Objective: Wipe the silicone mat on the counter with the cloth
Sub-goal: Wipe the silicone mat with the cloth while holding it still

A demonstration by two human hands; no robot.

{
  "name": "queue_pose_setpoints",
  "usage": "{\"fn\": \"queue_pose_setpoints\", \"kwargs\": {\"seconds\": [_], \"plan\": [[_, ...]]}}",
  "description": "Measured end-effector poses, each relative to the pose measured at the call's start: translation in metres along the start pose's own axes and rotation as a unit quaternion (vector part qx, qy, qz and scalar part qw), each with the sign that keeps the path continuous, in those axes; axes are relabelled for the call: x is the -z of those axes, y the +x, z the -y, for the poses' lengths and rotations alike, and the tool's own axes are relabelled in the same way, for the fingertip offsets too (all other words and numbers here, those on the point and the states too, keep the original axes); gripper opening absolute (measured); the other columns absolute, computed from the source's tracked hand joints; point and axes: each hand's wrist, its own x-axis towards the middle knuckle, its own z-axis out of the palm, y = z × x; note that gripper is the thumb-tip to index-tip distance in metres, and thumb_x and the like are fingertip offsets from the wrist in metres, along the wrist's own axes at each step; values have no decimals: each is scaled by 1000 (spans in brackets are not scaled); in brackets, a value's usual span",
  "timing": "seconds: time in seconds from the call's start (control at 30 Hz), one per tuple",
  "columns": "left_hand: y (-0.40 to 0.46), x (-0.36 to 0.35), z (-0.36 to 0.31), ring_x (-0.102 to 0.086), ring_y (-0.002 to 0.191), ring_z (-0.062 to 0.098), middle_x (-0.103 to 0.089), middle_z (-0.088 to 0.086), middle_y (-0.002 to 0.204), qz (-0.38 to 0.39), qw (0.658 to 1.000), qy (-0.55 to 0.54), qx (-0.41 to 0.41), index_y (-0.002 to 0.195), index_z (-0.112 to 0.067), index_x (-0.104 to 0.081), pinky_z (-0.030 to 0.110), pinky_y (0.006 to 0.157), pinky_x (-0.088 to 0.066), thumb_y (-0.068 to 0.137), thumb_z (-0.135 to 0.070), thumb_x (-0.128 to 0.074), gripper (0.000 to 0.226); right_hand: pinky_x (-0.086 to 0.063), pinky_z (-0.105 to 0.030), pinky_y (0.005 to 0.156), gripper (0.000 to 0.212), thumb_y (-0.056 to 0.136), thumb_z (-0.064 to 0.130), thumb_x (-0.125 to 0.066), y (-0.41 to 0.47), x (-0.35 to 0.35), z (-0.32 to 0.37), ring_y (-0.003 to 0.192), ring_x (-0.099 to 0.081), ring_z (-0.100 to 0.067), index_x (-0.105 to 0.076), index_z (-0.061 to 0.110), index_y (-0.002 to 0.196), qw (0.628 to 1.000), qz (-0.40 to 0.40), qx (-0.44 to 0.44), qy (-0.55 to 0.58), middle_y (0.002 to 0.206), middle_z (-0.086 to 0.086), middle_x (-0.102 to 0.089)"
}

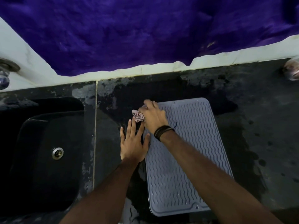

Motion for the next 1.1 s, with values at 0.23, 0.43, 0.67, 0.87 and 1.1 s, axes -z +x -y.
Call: {"fn": "queue_pose_setpoints", "kwargs": {"seconds": [0.23, 0.43, 0.67, 0.87, 1.1], "plan": [[-1, 1, 1, 7, 156, 15, -1, -1, 170, 6, 1000, -17, 7, 161, -40, -8, 50, 126, 3, 102, -65, -15, 64, -49, -46, 77, 43, 86, 11, -57, -7, 13, -60, 125, -38, -30, -54, 22, 128, 998, 9, -39, -50, 132, -3, -51], [-2, 5, 0, 9, 156, 15, 1, -1, 170, 17, 1000, -21, 7, 161, -41, -6, 50, 126, 4, 101, -66, -12, 65, -53, -44, 77, 45, 80, 22, -70, -17, 23, -92, 121, -44, -32, -57, 19, 123, 985, -40, -166, -22, 126, -7, -56], [0, 5, 0, 6, 157, 17, -1, 1, 170, 21, 1000, 8, 3, 161, -35, -18, 50, 126, 1, 101, -62, -18, 66, -49, -40, 82, 47, 79, 19, -70, 13, 4, 7, 115, -49, -30, -57, 21, 123, 997, -29, -68, 1, 120, -7, -58], [-1, 8, -2, 7, 157, 16, 0, 0, 170, 21, 1000, -4, 8, 161, -38, -9, 49, 126, 2, 101, -64, -14, 66, -51, -40, 72, 35, 90, 11, -55, 8, 5, -20, 116, -47, -30, -59, 22, 124, 998, -26, -33, -36, 120, -5, -57], [-2, 10, -2, 8, 156, 16, 1, 0, 170, 25, 999, -19, 11, 161, -39, -8, 51, 126, 3, 101, -64, -14, 65, -50, -41, 70, 40, 80, 23, -70, -8, 28, -106, 113, -48, -33, -62, 19, 118, 986, -32, -146, -70, 117, -8, -59]]}}
